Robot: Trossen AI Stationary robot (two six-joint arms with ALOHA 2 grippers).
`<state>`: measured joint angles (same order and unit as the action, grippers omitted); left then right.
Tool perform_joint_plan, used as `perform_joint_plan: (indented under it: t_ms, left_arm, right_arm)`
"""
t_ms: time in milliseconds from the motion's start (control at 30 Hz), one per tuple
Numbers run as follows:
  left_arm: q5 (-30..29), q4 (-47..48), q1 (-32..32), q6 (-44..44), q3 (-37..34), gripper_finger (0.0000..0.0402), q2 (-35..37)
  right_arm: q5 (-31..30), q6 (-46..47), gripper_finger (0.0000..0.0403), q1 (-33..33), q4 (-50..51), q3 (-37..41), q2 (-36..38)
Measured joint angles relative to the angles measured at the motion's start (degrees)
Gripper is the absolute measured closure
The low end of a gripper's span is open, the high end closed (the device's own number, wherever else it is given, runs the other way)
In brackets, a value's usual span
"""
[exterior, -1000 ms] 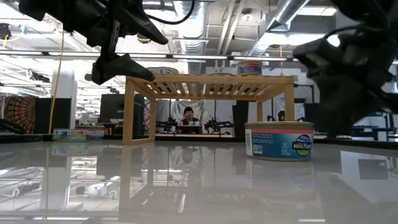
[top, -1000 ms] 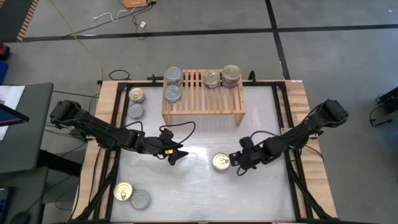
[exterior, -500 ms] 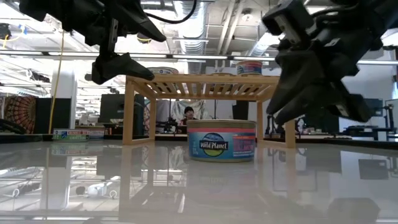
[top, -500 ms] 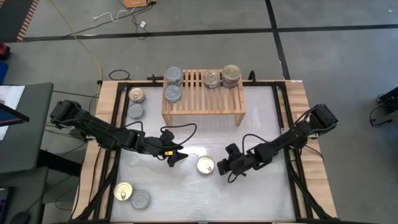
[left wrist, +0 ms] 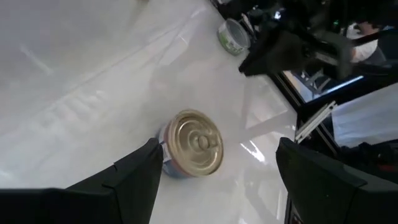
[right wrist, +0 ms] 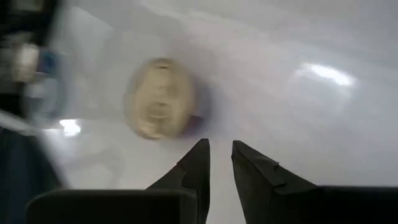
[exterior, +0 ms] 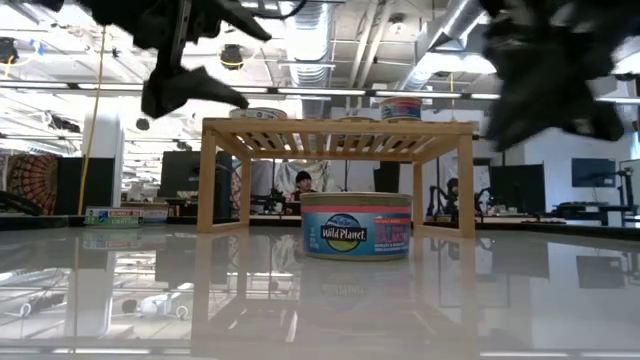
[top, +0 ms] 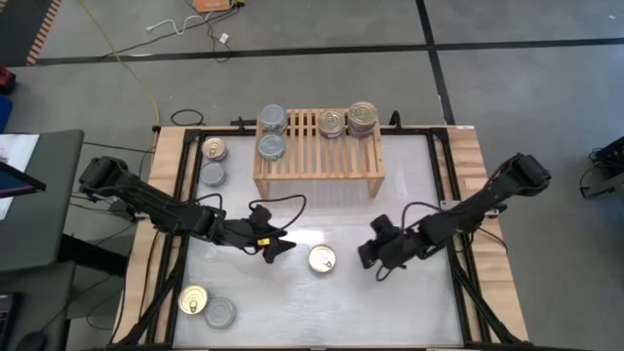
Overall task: Stack canned seafood by type on shelf
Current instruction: Stack the blue tuna can on top of the blue tuna can on the shelf
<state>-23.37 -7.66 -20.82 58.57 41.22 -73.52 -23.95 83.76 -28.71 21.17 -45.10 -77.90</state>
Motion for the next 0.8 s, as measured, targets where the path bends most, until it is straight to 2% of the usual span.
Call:
perform_joint_plan:
  t_ms: [167, 300, 367, 500, 700, 800]
  left_arm:
    - [-2.63, 5.39, 0.0, -1.23, 5.65, 0.0102, -0.78]
    - [-3.66, 8.03, 0.41, -1.4, 8.73, 0.0102, -3.06]
    - [-3.69, 8.4, 0.45, -0.92, 9.84, 0.0102, -4.62]
    - [-3.57, 8.4, 0.46, -0.75, 12.96, 0.0102, -9.38]
    - [-3.34, 8.13, 0.5, 1.12, 17.31, 0.0102, -16.22]
    - [-1.6, 8.28, 0.53, 2.03, 18.8, 0.0102, -18.57]
  right_arm:
    - [-2.5, 7.46, 0.0308, -6.03, 14.9, 1.1, 6.39]
    - [-8.18, 13.76, 0.0308, -11.38, 17.82, 3.99, 11.57]
    - [-11.63, 16.34, 0.0308, -13.45, 16.56, 6.06, 13.41]
    - [-14.66, 18.62, 0.0308, -14.8, 11.74, 9.09, 13.9]
    - [-15.35, 17.7, 0.0308, -12.96, 4.36, 10.14, 10.0]
    - [-15.25, 13.82, 0.0308, -11.94, -1.48, 10.14, 7.4]
